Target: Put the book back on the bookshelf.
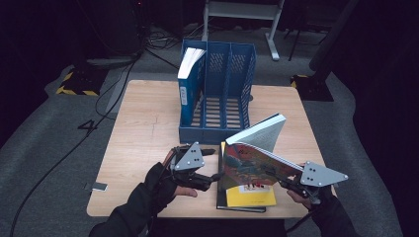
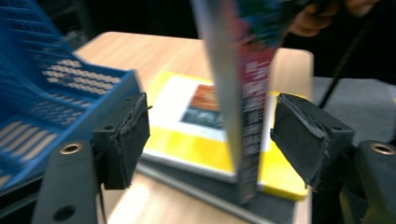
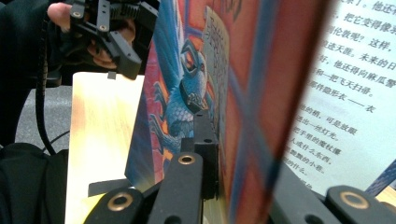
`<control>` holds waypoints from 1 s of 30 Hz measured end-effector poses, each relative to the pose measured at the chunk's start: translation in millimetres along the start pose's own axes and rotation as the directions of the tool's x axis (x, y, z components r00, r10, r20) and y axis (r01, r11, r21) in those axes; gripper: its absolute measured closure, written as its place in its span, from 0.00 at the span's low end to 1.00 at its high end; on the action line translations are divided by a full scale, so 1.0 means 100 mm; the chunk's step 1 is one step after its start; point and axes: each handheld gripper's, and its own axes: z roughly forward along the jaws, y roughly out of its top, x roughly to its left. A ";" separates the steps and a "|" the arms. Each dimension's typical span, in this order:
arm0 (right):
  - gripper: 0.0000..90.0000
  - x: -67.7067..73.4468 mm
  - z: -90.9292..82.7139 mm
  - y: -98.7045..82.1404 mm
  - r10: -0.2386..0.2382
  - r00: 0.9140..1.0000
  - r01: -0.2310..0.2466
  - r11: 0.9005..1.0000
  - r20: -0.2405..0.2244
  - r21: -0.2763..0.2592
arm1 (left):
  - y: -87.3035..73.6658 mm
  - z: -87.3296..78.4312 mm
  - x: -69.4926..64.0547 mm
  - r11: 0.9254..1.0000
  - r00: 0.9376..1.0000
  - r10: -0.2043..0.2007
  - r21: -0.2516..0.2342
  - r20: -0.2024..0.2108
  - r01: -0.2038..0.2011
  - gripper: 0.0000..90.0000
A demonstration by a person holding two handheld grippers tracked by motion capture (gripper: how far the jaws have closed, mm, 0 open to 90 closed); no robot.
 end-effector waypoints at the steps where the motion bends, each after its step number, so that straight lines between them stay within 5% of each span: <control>1: 0.97 0.01 0.00 0.01 -0.006 1.000 0.006 1.000 0.004 0.005 | 0.03 0.09 -0.02 1.000 1.000 0.008 -0.005 0.019 -0.008 0.36; 5: 0.97 0.02 -0.01 0.01 -0.001 1.000 0.001 1.000 0.005 0.007 | 0.07 0.23 -0.04 1.000 0.999 0.020 -0.017 0.032 -0.019 0.45; 8: 0.95 0.01 -0.02 -0.01 -0.010 1.000 0.009 1.000 0.004 0.014 | 0.11 0.33 0.00 0.999 0.998 -0.008 -0.044 0.060 0.011 0.54; 13: 0.91 0.01 -0.08 -0.03 -0.008 1.000 0.007 1.000 0.031 0.019 | 0.25 0.40 0.02 0.997 0.997 0.002 -0.077 0.073 0.004 0.56; 18: 0.88 -0.04 -0.17 -0.07 0.017 0.998 -0.018 0.999 0.054 0.027 | 0.41 0.37 0.08 0.984 0.997 0.015 -0.178 0.071 -0.002 0.55; 22: 0.85 -0.07 -0.19 -0.09 0.022 0.997 -0.024 0.999 0.073 0.038 | 0.48 0.35 0.10 0.982 0.998 0.018 -0.188 0.063 -0.006 0.55; 30: 0.74 -0.15 -0.18 -0.20 0.021 0.982 -0.035 0.997 0.185 0.071 | 0.59 0.29 0.08 0.980 0.997 0.060 -0.195 0.049 -0.049 0.74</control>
